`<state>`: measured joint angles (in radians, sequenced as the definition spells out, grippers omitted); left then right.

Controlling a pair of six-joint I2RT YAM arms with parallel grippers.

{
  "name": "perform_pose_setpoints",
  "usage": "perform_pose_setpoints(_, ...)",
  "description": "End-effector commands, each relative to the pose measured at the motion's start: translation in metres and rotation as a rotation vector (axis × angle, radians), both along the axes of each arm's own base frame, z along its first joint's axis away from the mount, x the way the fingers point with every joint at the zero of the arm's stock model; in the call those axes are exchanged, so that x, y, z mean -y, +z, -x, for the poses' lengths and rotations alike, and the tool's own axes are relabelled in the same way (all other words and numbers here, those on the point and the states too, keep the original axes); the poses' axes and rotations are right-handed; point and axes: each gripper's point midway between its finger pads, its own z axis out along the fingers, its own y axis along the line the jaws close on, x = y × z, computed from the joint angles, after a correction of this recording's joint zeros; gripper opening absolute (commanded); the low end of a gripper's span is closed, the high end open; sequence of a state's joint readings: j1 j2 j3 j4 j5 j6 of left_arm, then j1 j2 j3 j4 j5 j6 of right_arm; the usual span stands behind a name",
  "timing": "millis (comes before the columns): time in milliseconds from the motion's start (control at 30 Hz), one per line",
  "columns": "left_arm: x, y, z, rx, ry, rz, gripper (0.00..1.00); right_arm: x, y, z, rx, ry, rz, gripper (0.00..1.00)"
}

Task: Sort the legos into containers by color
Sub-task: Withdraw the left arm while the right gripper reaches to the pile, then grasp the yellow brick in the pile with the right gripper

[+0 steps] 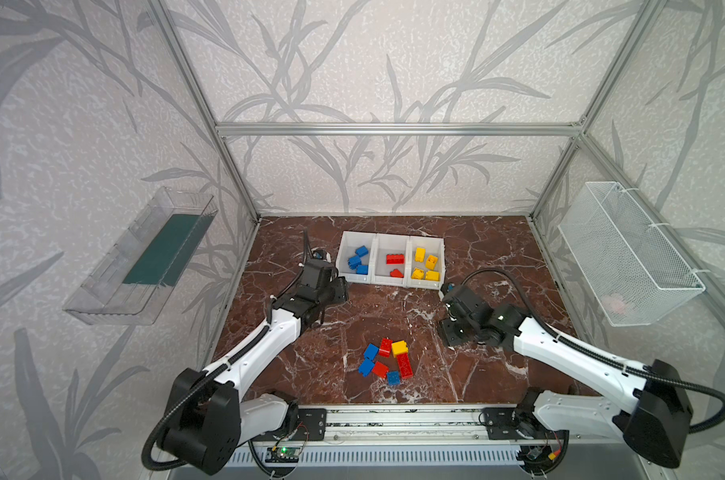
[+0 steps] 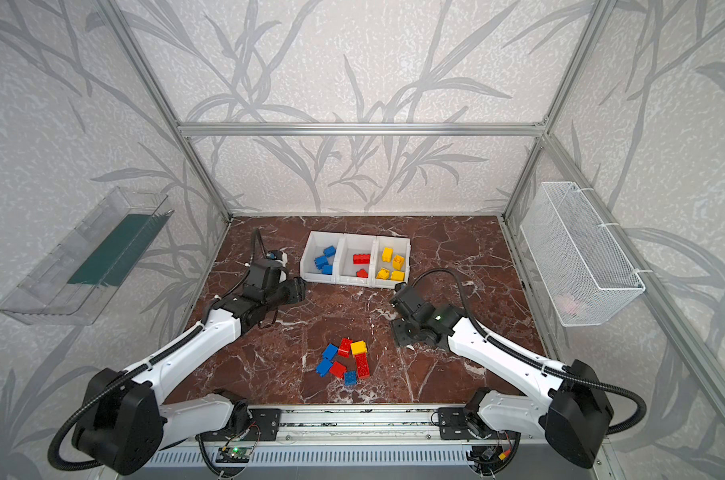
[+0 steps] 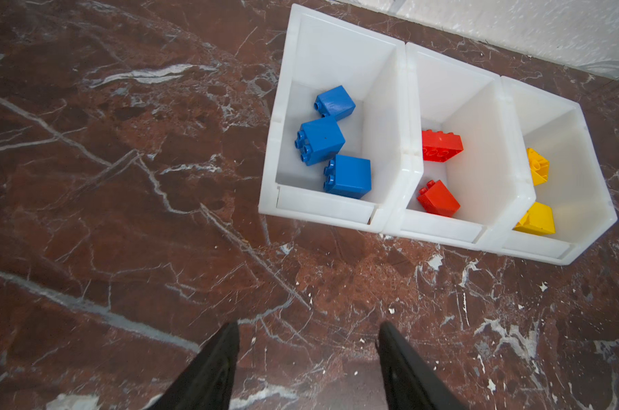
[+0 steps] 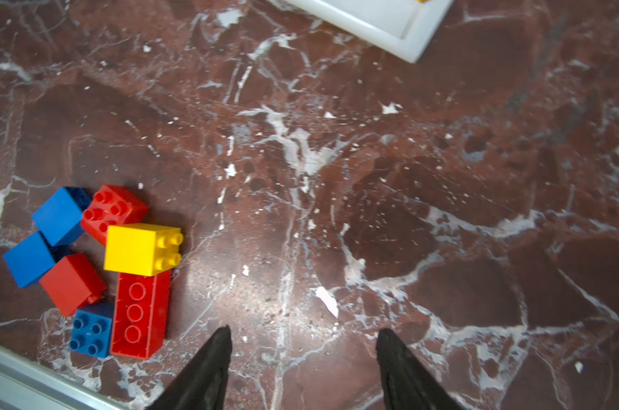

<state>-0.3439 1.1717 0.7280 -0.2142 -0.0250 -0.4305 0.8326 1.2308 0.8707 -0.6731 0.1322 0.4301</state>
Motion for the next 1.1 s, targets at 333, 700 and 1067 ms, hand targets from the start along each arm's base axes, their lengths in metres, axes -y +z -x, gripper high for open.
perform_pose_setpoints(333,-0.013,-0.017,0.029,-0.022,0.067,0.049,0.66,-0.086,-0.024,0.014,-0.093,0.152,0.051,0.66)
perform_pose_setpoints(700,-0.012,-0.022,0.032,-0.036,0.062,0.056,0.66,-0.117,-0.047,0.022,-0.158,0.165,0.062,0.66)
perform_pose_setpoints(1067,-0.012,-0.022,0.033,-0.035,0.063,0.061,0.66,-0.121,-0.072,0.023,-0.202,0.163,0.106,0.61)
